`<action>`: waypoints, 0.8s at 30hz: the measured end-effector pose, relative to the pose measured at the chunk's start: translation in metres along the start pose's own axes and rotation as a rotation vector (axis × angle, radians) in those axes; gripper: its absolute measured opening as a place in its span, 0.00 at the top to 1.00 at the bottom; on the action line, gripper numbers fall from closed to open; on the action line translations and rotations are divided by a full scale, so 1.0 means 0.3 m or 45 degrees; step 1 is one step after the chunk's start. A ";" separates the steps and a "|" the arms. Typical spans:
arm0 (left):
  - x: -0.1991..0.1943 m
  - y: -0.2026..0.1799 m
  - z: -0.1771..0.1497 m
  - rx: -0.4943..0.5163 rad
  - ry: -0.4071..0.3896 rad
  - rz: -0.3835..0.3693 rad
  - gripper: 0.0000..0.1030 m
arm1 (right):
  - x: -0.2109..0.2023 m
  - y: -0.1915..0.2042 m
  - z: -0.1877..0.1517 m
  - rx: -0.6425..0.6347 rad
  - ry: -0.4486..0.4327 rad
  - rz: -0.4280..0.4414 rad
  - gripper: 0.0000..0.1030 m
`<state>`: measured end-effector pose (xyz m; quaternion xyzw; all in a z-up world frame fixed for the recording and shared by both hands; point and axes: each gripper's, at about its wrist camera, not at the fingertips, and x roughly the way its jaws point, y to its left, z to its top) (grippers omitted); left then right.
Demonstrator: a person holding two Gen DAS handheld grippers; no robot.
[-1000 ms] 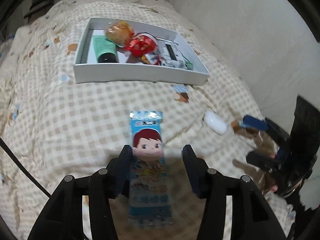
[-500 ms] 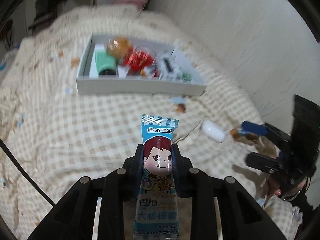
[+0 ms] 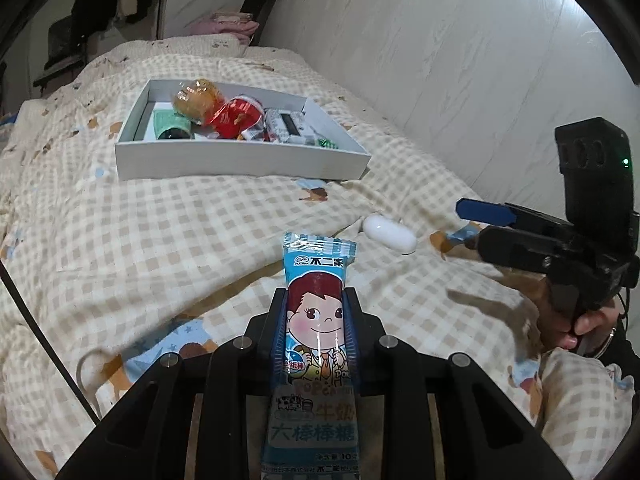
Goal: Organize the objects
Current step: 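Grasp the white earbud case with the right gripper while the left holds the candy pack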
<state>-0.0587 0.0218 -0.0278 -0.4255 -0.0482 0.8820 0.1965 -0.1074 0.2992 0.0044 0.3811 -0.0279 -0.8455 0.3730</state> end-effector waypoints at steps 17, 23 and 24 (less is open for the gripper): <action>0.026 0.008 -0.011 -0.006 0.050 0.028 0.73 | 0.222 -0.155 0.104 0.107 0.456 0.015 0.41; 0.027 0.010 -0.011 -0.009 0.050 0.024 0.73 | 0.248 -0.114 0.082 0.051 0.492 -0.002 0.53; 0.027 0.010 -0.010 -0.009 0.050 0.024 0.73 | 0.235 -0.109 0.086 0.048 0.479 -0.007 0.53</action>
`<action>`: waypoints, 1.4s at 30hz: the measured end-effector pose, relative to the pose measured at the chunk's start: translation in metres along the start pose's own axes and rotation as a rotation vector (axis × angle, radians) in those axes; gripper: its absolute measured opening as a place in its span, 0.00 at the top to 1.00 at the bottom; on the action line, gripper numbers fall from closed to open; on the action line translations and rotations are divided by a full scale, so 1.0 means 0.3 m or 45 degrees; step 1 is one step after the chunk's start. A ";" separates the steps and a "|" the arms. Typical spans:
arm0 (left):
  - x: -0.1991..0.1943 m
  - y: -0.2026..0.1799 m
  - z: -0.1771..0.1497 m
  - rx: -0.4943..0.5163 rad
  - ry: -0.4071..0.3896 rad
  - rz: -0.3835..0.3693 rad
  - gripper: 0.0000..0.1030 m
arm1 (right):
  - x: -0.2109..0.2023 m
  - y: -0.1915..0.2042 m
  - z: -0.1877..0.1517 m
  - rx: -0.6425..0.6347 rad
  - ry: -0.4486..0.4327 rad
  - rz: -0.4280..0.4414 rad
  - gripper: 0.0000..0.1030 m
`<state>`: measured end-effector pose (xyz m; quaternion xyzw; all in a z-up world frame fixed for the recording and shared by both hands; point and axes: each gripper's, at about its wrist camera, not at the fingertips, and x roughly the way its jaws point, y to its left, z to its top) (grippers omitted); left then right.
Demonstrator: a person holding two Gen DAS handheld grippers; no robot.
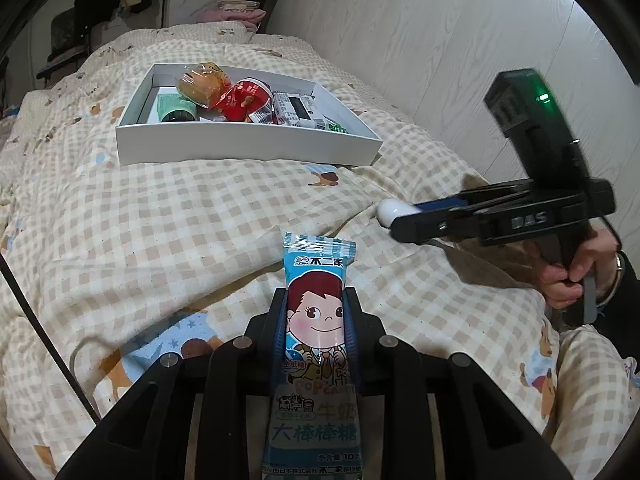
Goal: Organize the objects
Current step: 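Grasp the white earbud case with the right gripper while the left holds the candy pack, then carry the candy pack and earbud case into the box and open both grippers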
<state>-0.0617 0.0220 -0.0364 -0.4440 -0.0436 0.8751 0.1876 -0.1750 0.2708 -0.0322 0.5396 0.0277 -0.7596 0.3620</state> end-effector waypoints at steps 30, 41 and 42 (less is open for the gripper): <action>-0.348 0.205 0.302 -0.189 -0.360 0.116 0.73 | -0.385 0.111 0.107 0.050 -0.362 0.260 0.53; -0.278 0.225 0.484 -0.207 -0.394 0.309 0.73 | -0.459 0.120 0.287 -0.001 -0.647 -0.009 0.53; -0.247 0.228 0.498 -0.230 -0.393 0.342 0.73 | -0.445 0.115 0.298 0.011 -0.665 -0.030 0.53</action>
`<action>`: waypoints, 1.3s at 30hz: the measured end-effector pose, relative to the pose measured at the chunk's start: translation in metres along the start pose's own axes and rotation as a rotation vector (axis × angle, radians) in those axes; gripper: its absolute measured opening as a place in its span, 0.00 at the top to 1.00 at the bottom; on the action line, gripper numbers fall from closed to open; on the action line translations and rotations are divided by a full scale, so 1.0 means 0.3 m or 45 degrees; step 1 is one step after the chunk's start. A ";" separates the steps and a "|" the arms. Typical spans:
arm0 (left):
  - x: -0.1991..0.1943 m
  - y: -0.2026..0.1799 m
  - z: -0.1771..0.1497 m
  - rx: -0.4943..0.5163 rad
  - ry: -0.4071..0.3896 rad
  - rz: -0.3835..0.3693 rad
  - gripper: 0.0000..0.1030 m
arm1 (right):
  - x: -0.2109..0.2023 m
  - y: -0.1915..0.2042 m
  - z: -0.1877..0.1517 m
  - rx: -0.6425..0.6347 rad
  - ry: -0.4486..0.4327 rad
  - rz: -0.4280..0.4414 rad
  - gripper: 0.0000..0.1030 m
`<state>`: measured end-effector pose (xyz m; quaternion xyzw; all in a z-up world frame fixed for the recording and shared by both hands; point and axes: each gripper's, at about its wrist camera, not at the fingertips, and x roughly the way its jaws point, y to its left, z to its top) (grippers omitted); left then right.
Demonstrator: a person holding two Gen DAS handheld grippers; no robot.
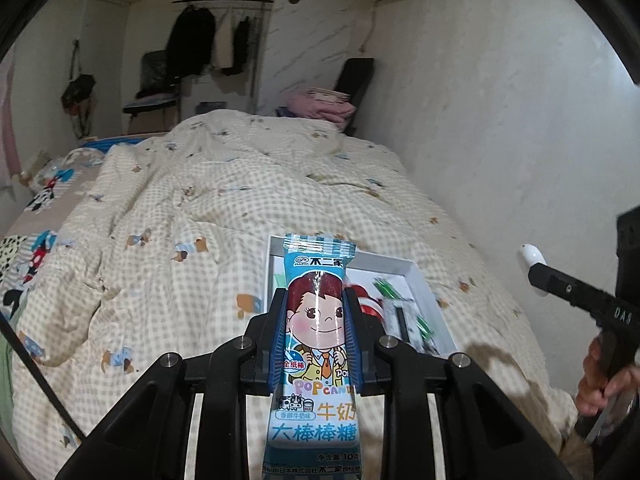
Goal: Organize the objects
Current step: 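Carry the candy pack and earbud case into the box and open both grippers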
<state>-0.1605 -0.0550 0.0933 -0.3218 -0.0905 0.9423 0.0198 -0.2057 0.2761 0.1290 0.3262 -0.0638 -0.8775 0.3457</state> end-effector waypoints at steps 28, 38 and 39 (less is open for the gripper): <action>0.424 -0.226 -0.097 0.038 0.111 0.029 0.73 | 0.462 -0.192 -0.187 0.194 0.239 -0.214 0.53; 0.425 -0.225 -0.107 0.085 0.105 0.074 0.43 | 0.488 -0.180 -0.204 0.152 0.235 -0.215 0.44; 0.411 -0.218 -0.103 0.079 0.094 0.065 0.40 | 0.486 -0.177 -0.203 0.143 0.239 -0.213 0.37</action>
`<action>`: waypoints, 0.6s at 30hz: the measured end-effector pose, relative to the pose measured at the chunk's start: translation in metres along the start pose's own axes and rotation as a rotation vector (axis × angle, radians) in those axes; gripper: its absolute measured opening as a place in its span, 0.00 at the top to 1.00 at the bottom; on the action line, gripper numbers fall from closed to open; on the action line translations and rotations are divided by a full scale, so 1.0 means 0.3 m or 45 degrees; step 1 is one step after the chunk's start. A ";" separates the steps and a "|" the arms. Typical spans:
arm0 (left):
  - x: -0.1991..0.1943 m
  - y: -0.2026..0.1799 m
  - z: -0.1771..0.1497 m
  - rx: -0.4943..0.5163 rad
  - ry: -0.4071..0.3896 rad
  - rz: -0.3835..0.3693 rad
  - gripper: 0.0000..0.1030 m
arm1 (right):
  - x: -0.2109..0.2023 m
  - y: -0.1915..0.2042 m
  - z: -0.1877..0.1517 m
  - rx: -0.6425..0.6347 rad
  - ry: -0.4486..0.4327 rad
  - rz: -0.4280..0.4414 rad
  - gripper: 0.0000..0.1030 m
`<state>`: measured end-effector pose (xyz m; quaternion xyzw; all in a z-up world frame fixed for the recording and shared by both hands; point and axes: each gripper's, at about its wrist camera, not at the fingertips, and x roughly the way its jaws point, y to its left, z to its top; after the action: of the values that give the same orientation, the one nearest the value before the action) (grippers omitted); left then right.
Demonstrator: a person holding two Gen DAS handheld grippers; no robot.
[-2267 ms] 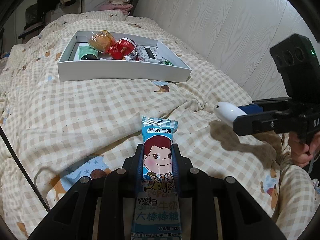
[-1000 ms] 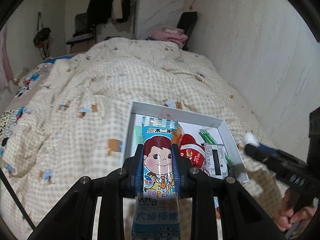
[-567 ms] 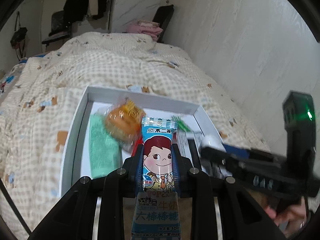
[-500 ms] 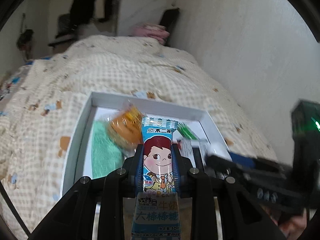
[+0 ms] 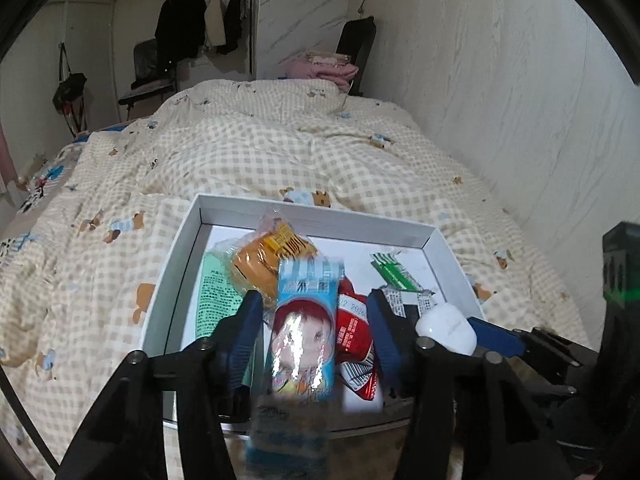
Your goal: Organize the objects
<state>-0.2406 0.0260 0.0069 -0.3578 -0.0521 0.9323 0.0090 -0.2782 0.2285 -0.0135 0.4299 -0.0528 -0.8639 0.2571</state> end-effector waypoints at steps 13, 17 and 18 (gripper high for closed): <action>-0.331 0.050 0.000 0.224 -0.269 0.052 0.21 | -0.299 0.015 0.004 -0.066 -0.235 0.088 0.01; -0.408 0.088 -0.032 0.254 -0.304 0.037 0.19 | -0.411 0.030 -0.008 -0.147 -0.272 0.099 0.01; -0.420 0.101 -0.042 0.245 -0.308 0.046 0.17 | -0.426 0.036 -0.013 -0.164 -0.270 0.094 0.01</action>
<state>-0.1377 -0.0099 0.0784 -0.2412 0.0430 0.9693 0.0202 -0.2073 0.2823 0.0789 0.3165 -0.0397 -0.8960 0.3089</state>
